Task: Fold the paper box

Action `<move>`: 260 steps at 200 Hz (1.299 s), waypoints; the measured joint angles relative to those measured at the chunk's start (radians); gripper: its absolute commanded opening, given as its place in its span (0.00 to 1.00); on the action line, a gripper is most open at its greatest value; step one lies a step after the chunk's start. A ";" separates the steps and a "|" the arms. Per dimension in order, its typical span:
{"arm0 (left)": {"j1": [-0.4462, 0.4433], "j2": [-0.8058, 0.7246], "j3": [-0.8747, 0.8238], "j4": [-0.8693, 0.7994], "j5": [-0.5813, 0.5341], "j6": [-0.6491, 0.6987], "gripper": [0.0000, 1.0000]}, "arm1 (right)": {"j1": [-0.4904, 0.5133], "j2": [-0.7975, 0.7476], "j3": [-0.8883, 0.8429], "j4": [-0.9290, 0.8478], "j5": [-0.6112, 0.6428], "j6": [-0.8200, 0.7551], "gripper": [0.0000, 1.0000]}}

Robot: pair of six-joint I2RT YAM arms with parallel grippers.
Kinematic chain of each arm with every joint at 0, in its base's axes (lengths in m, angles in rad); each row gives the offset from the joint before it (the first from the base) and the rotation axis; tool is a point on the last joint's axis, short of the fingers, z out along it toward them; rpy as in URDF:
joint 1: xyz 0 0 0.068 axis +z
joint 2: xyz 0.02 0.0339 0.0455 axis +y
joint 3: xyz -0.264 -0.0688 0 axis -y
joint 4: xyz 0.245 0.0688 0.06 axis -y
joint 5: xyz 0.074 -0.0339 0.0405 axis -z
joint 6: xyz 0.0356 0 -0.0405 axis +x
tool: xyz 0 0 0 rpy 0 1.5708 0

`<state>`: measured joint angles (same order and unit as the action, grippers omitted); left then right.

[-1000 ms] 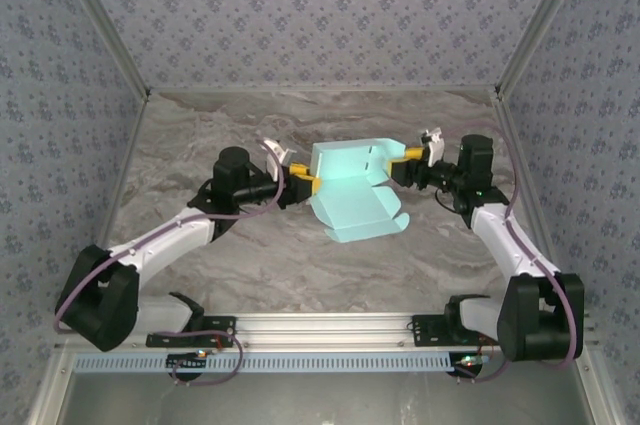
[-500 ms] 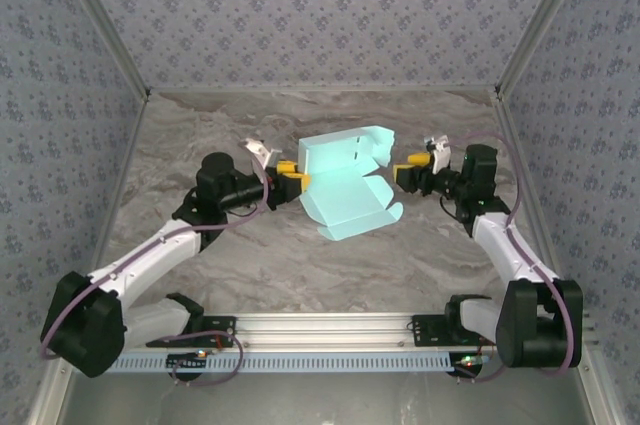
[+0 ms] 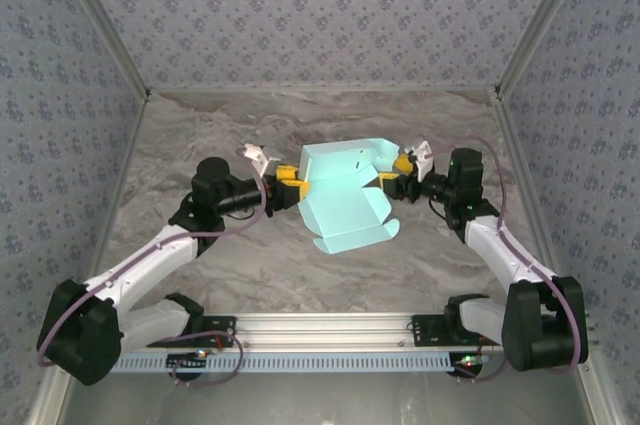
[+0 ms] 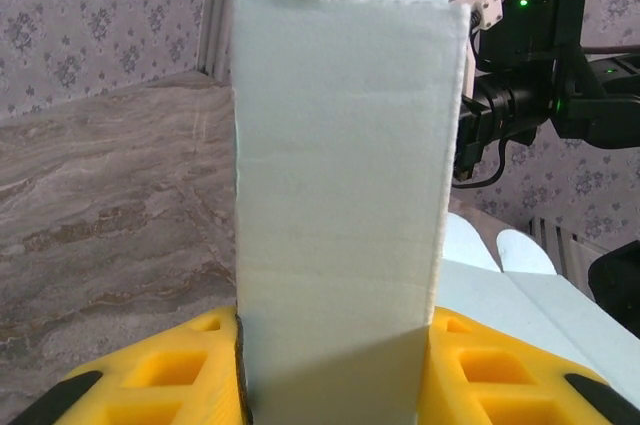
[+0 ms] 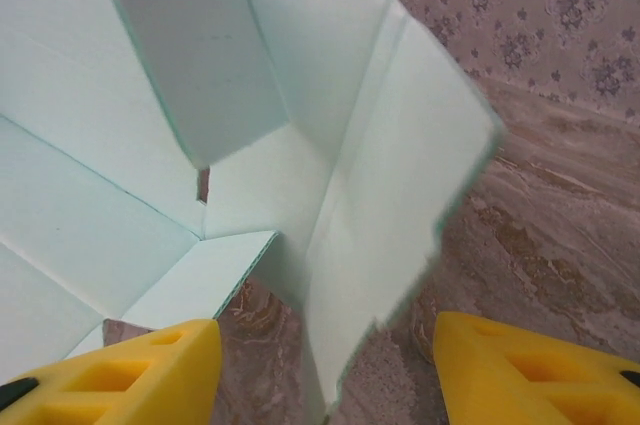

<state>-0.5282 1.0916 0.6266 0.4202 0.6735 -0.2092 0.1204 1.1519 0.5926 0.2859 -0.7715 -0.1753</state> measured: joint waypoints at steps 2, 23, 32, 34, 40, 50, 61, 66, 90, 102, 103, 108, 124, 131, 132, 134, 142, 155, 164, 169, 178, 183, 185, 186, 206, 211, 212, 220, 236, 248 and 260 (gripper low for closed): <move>0.000 0.000 0.000 0.000 0.001 0.001 0.32 | 0.000 0.000 0.000 0.002 -0.002 -0.003 0.62; 0.000 -0.001 0.000 0.000 0.007 0.013 0.32 | 0.006 -0.002 0.000 0.011 -0.020 -0.022 0.61; 0.000 -0.001 0.000 -0.001 0.010 0.018 0.32 | 0.008 -0.002 0.000 0.011 -0.028 -0.026 0.61; 0.000 -0.001 0.000 -0.001 0.010 0.019 0.32 | 0.009 -0.002 0.000 0.011 -0.030 -0.027 0.60; 0.000 -0.001 -0.002 -0.001 0.010 0.022 0.32 | 0.011 -0.002 0.000 0.011 -0.034 -0.029 0.60; -0.002 0.000 -0.002 -0.002 0.010 0.026 0.32 | 0.016 -0.002 0.000 0.014 -0.044 -0.032 0.57; -0.002 0.000 -0.003 -0.002 0.010 0.027 0.32 | 0.021 -0.002 0.000 0.020 -0.058 -0.035 0.54; -0.003 0.000 -0.004 -0.002 0.010 0.027 0.32 | 0.023 -0.002 0.000 0.022 -0.062 -0.035 0.52; -0.011 0.002 -0.006 0.004 0.009 0.029 0.32 | 0.037 -0.002 0.000 0.026 -0.074 -0.036 0.49; -0.014 0.005 -0.007 0.008 0.006 0.029 0.32 | 0.039 -0.002 0.000 0.026 -0.072 -0.036 0.49; -0.014 0.005 -0.007 0.009 0.006 0.029 0.32 | 0.040 -0.002 0.000 0.026 -0.071 -0.036 0.49; -0.016 0.008 -0.007 0.011 0.005 0.030 0.32 | 0.041 -0.002 0.000 0.026 -0.067 -0.036 0.49; -0.019 0.016 -0.007 0.022 -0.003 0.031 0.32 | 0.048 -0.002 0.000 0.026 -0.046 -0.036 0.50; -0.022 0.018 -0.007 0.025 -0.010 0.034 0.32 | 0.051 -0.004 0.000 0.026 -0.035 -0.036 0.50; -0.022 0.019 -0.007 0.025 -0.011 0.034 0.32 | 0.051 -0.004 0.000 0.026 -0.032 -0.036 0.50; -0.023 0.020 -0.007 0.026 -0.012 0.034 0.32 | 0.052 -0.005 0.000 0.026 -0.031 -0.035 0.50; -0.027 0.022 -0.007 0.028 -0.018 0.035 0.32 | 0.053 -0.011 -0.001 0.027 -0.018 -0.034 0.51; -0.031 0.022 -0.007 0.030 -0.030 0.037 0.32 | 0.055 -0.027 -0.008 0.036 -0.002 -0.030 0.52; -0.034 0.021 -0.007 0.033 -0.040 0.037 0.32 | 0.055 -0.041 -0.017 0.045 0.005 -0.024 0.52; -0.035 0.020 -0.007 0.034 -0.044 0.038 0.32 | 0.055 -0.050 -0.021 0.048 0.007 -0.024 0.53; -0.037 0.016 -0.008 0.034 -0.052 0.043 0.32 | 0.055 -0.063 -0.027 0.050 0.011 -0.019 0.56; -0.037 0.014 -0.008 0.033 -0.055 0.047 0.32 | 0.054 -0.068 -0.027 0.049 0.014 -0.013 0.57; -0.038 0.013 -0.008 0.034 -0.056 0.049 0.32 | 0.054 -0.070 -0.027 0.049 0.014 -0.013 0.57; -0.038 0.013 -0.008 0.034 -0.058 0.050 0.32 | 0.054 -0.071 -0.027 0.050 0.014 -0.013 0.57; -0.042 0.010 -0.008 0.031 -0.078 0.069 0.31 | 0.042 -0.079 -0.024 0.045 0.004 0.010 0.62; -0.042 0.010 -0.009 0.030 -0.086 0.072 0.31 | 0.038 -0.079 -0.021 0.041 0.000 0.016 0.62; -0.042 0.010 -0.009 0.029 -0.088 0.075 0.31 | 0.038 -0.079 -0.020 0.040 -0.001 0.016 0.63; -0.042 0.010 -0.010 0.026 -0.097 0.082 0.31 | 0.032 -0.079 -0.012 0.031 -0.008 0.021 0.64; -0.042 0.008 -0.013 0.023 -0.119 0.100 0.31 | 0.009 -0.079 0.015 -0.006 -0.035 0.021 0.64; -0.042 0.003 -0.020 0.020 -0.134 0.113 0.30 | -0.034 -0.076 0.045 -0.034 -0.079 0.022 0.64; -0.042 -0.009 -0.030 0.016 -0.148 0.122 0.30 | -0.076 -0.069 0.078 -0.047 -0.116 0.029 0.64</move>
<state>-0.5697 1.0824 0.5964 0.4362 0.5259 -0.0875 0.0444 1.0832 0.6704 0.2394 -0.8879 -0.1459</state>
